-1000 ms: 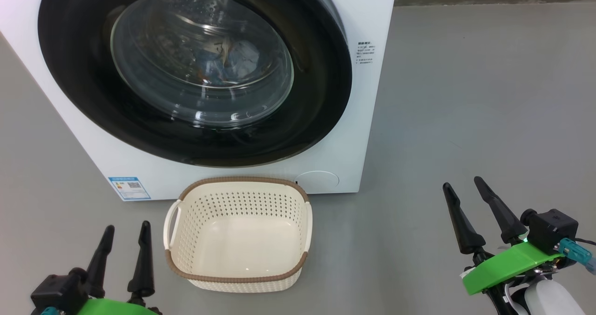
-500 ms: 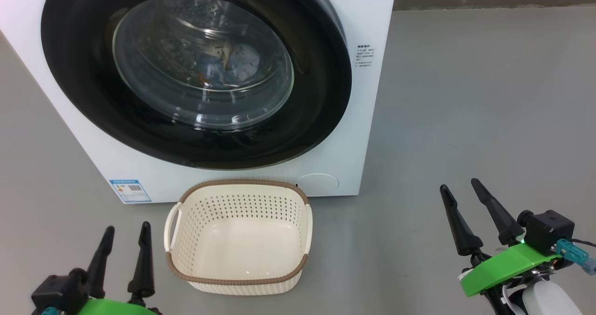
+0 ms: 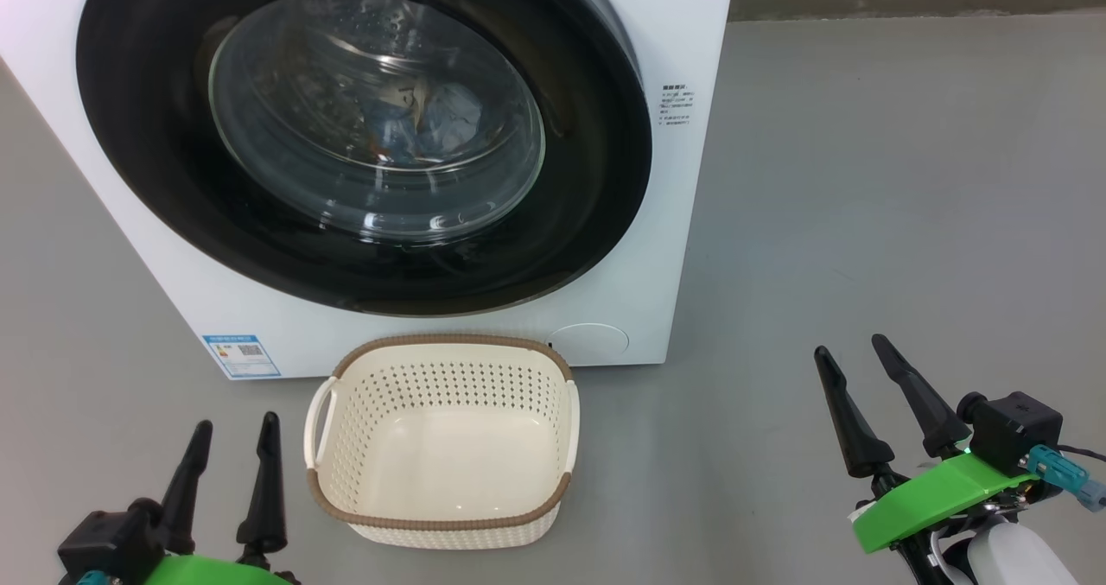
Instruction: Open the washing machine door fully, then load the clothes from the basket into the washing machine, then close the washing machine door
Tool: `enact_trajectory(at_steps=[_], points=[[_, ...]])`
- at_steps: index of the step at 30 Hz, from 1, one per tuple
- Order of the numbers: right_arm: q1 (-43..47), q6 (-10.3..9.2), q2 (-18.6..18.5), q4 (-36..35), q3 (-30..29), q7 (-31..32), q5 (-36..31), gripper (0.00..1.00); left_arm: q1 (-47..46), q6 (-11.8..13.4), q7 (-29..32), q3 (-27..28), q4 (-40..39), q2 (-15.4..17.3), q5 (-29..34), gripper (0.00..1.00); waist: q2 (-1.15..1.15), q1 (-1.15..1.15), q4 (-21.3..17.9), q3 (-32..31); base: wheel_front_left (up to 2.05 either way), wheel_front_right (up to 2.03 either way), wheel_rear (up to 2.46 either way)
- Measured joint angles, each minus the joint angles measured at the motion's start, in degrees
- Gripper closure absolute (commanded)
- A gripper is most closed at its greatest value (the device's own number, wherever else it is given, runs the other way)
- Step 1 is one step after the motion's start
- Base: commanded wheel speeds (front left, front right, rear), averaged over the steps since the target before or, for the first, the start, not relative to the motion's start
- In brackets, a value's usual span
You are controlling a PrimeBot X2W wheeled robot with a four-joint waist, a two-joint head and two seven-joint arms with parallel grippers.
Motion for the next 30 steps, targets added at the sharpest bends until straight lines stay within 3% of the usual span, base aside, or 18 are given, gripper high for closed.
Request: enact_trajectory(at_steps=[10, 11, 17, 30], points=[[0.00, 0.00, 0.00, 0.02, -0.01, 0.00, 0.00, 0.00, 0.00, 0.00, 0.00, 0.04, 0.03, -0.02, 0.00, 0.00, 0.00, 0.00, 0.02, 0.04, 0.00, 0.00, 0.00], [0.01, 0.00, 0.01, 0.10, 0.01, 0.00, 0.00, 1.00, 0.01, 0.01, 0.01, 0.01, 0.11, -0.04, 0.00, 1.00, 0.00, 0.00, 0.03, 0.07, 0.00, 0.00, 0.00], [2.87, 0.00, 1.60, 3.47, 0.41, 0.34, 0.62, 1.00, 2.08, 0.02, 0.44, -0.52, 3.32, -2.05, -0.27, 1.00, 0.00, 0.00, 0.00, 0.07, 0.00, 0.00, 0.00], [3.07, 0.00, 2.47, 3.36, -0.76, 2.14, 6.53, 1.00, 2.21, 0.02, 2.31, -0.10, 3.57, -2.15, -7.02, 1.00, 0.00, 0.02, -0.15, 0.04, 0.00, 0.00, 0.00]])
